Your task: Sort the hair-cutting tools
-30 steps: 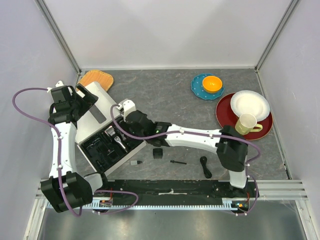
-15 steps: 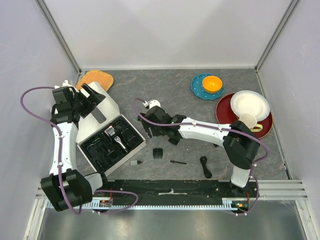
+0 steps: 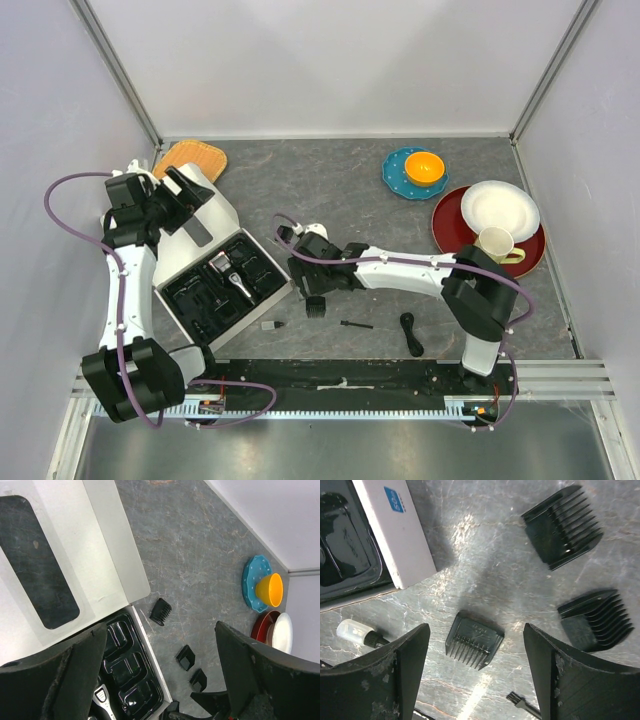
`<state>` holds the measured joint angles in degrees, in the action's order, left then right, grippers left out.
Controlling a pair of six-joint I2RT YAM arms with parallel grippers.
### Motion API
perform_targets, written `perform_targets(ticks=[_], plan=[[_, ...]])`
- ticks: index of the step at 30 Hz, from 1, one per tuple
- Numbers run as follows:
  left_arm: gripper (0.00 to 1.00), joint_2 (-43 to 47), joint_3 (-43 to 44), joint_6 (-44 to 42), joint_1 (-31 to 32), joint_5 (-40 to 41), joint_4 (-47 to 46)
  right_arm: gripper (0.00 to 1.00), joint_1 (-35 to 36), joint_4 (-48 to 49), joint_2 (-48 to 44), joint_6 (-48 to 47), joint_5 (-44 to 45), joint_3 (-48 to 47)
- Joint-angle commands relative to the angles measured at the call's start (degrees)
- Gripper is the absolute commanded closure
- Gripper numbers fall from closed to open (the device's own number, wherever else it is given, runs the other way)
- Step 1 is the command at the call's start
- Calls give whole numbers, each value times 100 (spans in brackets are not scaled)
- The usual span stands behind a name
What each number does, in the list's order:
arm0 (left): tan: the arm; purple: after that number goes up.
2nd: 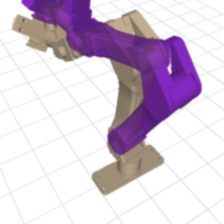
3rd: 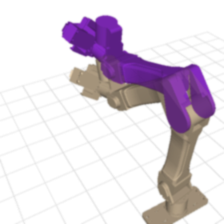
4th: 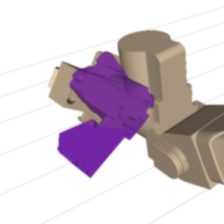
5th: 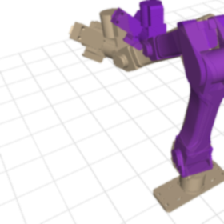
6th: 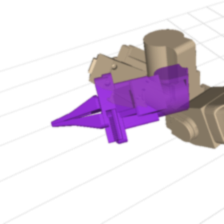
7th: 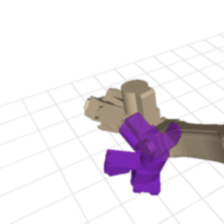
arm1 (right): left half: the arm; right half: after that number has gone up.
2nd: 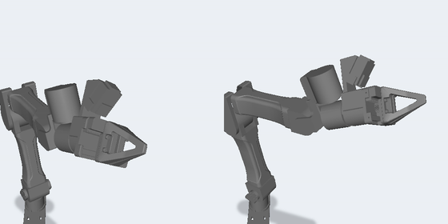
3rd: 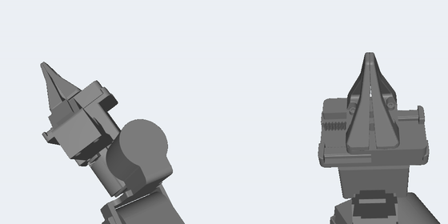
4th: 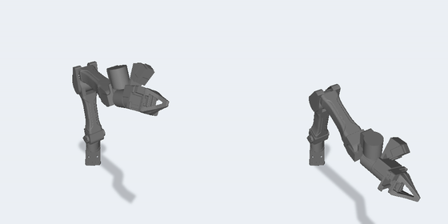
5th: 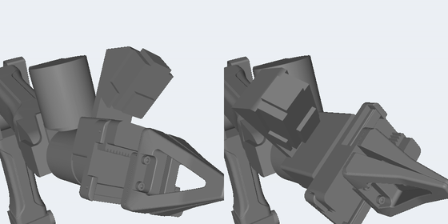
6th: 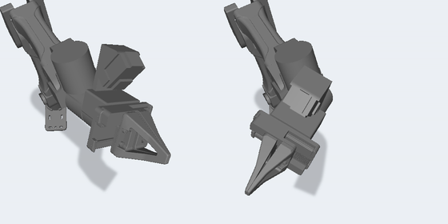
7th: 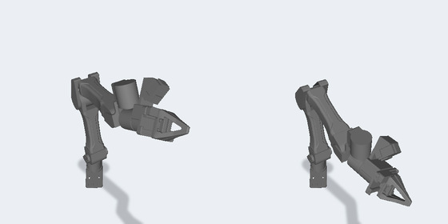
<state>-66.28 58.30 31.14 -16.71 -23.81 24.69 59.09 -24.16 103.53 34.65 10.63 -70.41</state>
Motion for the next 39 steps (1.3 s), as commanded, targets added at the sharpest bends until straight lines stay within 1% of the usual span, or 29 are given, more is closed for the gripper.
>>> perform_targets(ticks=[1,13,16,17,20,29,32,34,37,39], plan=[[5,89,-38,-125,-34,8,-175,17,155,-36,238,357,-52,-8],[6,230,-21,-116,-43,430,-43,19,322,-194,651,525,26,-95],[6,230,-21,-116,-34,448,-34,22,384,-483,835,551,219,-305],[6,230,-21,-116,-43,448,-34,23,427,-728,897,560,324,-385],[6,238,-21,-108,-34,474,-34,24,542,-1028,1090,586,606,-614],[6,274,-12,-108,-43,527,-17,23,779,-1248,1144,1078,1124,-588],[6,274,-3,-108,-34,483,-17,21,858,-1336,1135,1254,1309,-553],[6,274,-3,-99,-34,448,-25,21,867,-1337,1144,1316,1275,-518],[6,274,-12,-116,-43,439,-17,23,867,-1284,1179,1412,1196,-482],[6,282,-21,-116,-34,448,-17,29,867,-1214,1179,1448,1091,-465]])
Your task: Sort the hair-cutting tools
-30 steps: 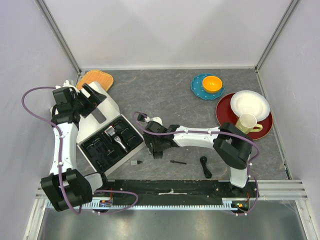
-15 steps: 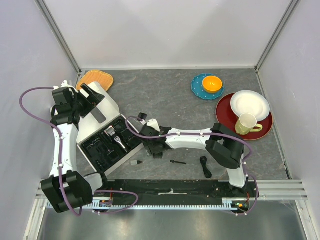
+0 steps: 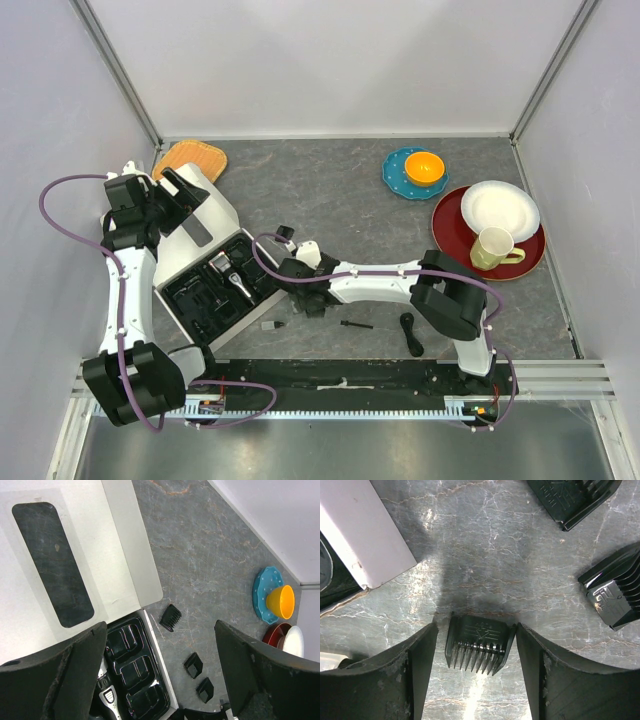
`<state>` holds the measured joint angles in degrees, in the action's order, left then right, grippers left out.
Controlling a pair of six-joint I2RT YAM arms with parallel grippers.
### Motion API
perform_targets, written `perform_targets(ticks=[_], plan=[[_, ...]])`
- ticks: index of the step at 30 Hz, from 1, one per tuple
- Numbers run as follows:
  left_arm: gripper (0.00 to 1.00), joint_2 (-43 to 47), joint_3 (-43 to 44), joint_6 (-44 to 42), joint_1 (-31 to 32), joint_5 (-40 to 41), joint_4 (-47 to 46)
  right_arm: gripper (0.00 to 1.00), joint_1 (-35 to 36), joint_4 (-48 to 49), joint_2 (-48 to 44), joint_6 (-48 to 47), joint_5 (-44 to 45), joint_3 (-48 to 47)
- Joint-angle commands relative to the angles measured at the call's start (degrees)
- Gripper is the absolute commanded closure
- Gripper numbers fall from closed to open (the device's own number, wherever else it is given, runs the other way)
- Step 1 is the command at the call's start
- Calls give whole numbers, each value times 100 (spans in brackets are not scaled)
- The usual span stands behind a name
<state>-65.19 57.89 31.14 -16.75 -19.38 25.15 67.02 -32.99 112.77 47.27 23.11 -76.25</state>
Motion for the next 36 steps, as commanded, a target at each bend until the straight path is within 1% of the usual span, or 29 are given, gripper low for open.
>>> perform_targets(ticks=[1,2,4,5,11,19,24,27,29,31,36], plan=[[6,182,21,-116,-30,4,-62,30,74,-261,254,195,-184,128],[6,182,21,-116,-21,13,-62,35,83,-269,263,204,-211,128],[6,182,21,-125,-38,4,-54,39,83,-252,254,239,-228,154],[6,199,21,-125,-30,4,-62,43,74,-208,245,248,-228,171],[6,191,21,-134,-30,13,-45,54,48,-50,114,213,-158,198],[6,191,30,-143,-30,48,-45,55,56,407,-624,-50,211,233],[6,182,38,-160,-38,109,-27,56,91,495,-897,-375,194,-152],[6,191,56,-195,-38,162,17,56,144,758,-1020,-525,141,-276],[6,226,56,-204,-39,197,60,56,197,1162,-1108,-665,27,-312],[6,261,38,-196,-30,215,69,56,232,1496,-1039,-841,0,-399],[6,358,12,-213,-30,320,157,57,399,1769,-503,-1253,-105,-1172]])
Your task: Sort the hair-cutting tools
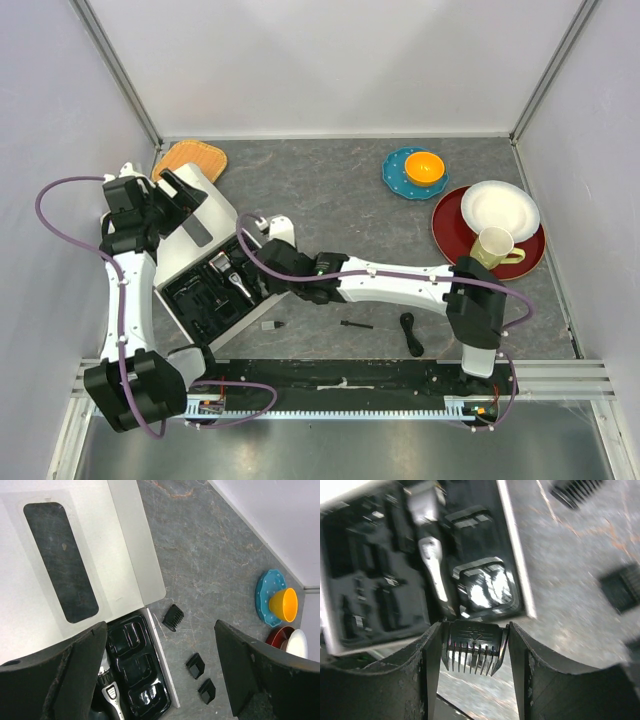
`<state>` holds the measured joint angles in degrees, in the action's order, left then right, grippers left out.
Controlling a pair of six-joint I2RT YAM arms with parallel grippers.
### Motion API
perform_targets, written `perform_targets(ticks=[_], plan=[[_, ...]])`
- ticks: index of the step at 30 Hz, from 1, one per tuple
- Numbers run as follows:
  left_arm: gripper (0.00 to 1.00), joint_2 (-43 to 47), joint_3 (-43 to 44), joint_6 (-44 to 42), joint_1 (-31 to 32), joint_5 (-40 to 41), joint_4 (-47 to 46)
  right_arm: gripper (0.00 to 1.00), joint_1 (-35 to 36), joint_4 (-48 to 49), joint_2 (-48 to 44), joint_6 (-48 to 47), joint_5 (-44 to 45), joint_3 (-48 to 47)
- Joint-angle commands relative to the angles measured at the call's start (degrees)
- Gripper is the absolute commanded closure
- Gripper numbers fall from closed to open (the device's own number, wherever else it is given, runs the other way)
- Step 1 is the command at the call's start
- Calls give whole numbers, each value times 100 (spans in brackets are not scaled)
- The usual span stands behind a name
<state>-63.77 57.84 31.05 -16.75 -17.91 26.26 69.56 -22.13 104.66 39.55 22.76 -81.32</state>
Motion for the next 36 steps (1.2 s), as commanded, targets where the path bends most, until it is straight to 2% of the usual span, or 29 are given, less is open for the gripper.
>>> perform_targets(ticks=[1,6,11,15,25,36], plan=[[6,224,8,-204,-30,209,63,57,189,962,448,-553,-96,-718],[6,251,-28,-240,-30,218,81,57,374,1877,810,-834,-650,-912],[6,172,-71,-248,-30,139,37,57,576,2317,1135,-1028,-818,-1000],[6,93,-89,-222,-30,42,19,57,629,2362,1399,-844,-905,-1307],[6,40,-80,-231,-39,-72,2,57,840,2353,1935,-1072,-466,-1510],[6,5,-45,-275,-30,-28,72,57,840,2942,1952,-1590,-71,-1106]])
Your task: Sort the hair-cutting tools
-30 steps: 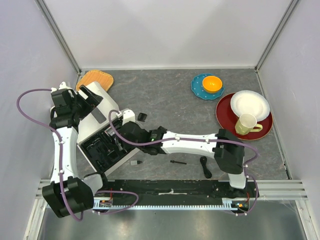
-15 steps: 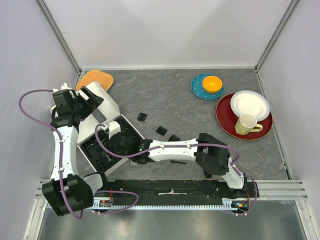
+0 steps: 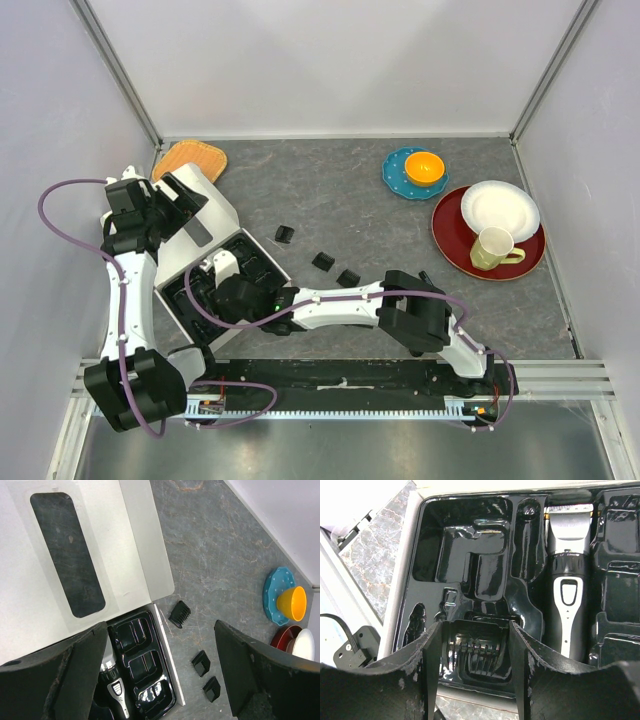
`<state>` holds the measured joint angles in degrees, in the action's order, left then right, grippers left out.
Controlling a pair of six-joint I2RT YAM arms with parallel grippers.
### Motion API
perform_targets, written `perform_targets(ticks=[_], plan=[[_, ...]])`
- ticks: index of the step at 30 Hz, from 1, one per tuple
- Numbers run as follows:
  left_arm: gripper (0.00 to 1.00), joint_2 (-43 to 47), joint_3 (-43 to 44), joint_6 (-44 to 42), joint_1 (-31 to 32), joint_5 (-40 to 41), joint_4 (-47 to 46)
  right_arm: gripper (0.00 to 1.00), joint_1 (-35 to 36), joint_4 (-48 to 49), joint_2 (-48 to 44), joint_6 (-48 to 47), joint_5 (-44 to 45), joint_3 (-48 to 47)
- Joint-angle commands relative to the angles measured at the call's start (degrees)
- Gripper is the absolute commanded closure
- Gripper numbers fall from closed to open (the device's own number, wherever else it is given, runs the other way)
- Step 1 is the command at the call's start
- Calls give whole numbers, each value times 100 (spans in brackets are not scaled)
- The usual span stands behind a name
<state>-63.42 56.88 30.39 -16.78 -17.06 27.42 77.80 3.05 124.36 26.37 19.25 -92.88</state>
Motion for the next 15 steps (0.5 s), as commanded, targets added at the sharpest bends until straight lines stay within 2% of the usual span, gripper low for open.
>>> perform_targets(ticks=[1,15], plan=[[6,-30,42,-209,-28,-122,-44,57,25,442,-8,-308,282,68],[6,-30,42,-218,-28,-17,-17,54,60,820,-113,-335,299,701]])
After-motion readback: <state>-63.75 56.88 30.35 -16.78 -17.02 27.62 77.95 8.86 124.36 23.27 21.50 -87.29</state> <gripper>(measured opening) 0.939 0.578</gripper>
